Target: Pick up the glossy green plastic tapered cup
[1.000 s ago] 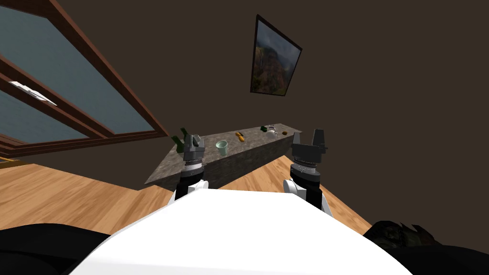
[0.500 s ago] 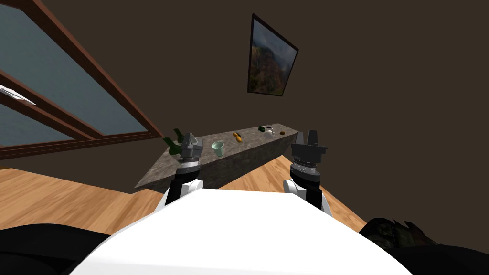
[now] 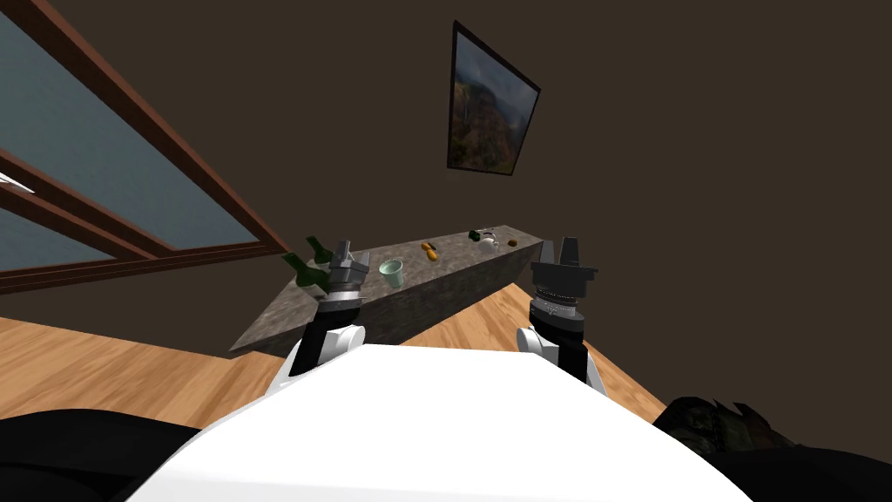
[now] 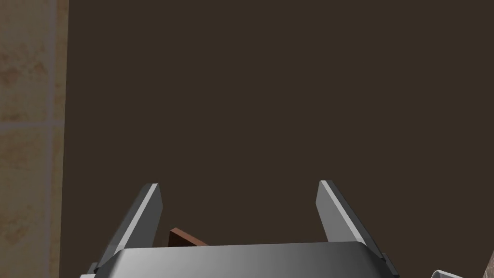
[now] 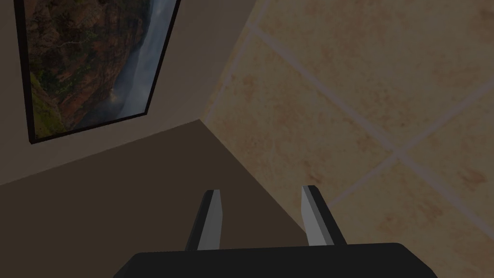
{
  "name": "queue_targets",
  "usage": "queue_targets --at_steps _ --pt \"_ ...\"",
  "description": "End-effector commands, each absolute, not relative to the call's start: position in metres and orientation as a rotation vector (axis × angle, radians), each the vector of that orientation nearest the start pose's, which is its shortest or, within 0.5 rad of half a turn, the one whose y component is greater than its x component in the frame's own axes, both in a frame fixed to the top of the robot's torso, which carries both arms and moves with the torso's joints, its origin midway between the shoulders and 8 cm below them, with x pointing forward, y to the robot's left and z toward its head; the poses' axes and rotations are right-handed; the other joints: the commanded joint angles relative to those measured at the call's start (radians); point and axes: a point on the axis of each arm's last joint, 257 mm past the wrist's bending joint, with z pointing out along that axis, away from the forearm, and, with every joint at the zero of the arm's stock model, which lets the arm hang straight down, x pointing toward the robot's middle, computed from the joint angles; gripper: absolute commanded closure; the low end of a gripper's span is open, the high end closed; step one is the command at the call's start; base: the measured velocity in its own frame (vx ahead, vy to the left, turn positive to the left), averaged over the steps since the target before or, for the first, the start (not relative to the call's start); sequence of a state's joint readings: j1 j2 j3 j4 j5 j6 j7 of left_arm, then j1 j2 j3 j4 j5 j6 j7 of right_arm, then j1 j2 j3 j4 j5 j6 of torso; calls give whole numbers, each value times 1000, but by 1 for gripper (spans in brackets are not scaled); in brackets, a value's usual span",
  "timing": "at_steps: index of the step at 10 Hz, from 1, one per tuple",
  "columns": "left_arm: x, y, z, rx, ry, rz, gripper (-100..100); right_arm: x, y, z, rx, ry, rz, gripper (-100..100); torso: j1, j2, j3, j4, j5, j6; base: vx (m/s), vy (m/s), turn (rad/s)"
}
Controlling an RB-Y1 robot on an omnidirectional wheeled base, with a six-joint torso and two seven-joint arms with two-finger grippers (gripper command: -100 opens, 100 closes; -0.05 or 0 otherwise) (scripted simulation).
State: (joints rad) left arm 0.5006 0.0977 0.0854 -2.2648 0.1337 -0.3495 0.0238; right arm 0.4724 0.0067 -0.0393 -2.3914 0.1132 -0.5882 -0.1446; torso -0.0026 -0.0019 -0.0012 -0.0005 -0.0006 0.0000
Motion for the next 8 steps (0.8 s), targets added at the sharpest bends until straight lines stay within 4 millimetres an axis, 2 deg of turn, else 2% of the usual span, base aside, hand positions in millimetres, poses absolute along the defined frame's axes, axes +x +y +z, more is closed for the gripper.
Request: queue_targets --at_steps 1,4,5,7,8 --pt "369 328 -9 -835 726 -1290 -100 303 -263 94 449 496 1383 0 0 0 0 0 0 0 27 -47 -24" --pt "378 336 -18 -893 763 -1286 -100 303 -263 94 449 496 1383 0 0 0 0 0 0 0 34 -37 -12" --pt "380 341 -13 -905 763 -1299 -100 303 -263 94 449 496 1383 0 1 -1 0 0 0 0 42 -33 -17" --pt "385 342 -22 -939 789 -1286 -100 303 -263 94 449 496 1383 0 1 -1 0 0 0 0 26 -25 -2" --pt "388 348 -20 -960 794 -1297 -100 303 -263 94 449 496 1383 0 1 1 0 0 0 0 31 -25 -11"
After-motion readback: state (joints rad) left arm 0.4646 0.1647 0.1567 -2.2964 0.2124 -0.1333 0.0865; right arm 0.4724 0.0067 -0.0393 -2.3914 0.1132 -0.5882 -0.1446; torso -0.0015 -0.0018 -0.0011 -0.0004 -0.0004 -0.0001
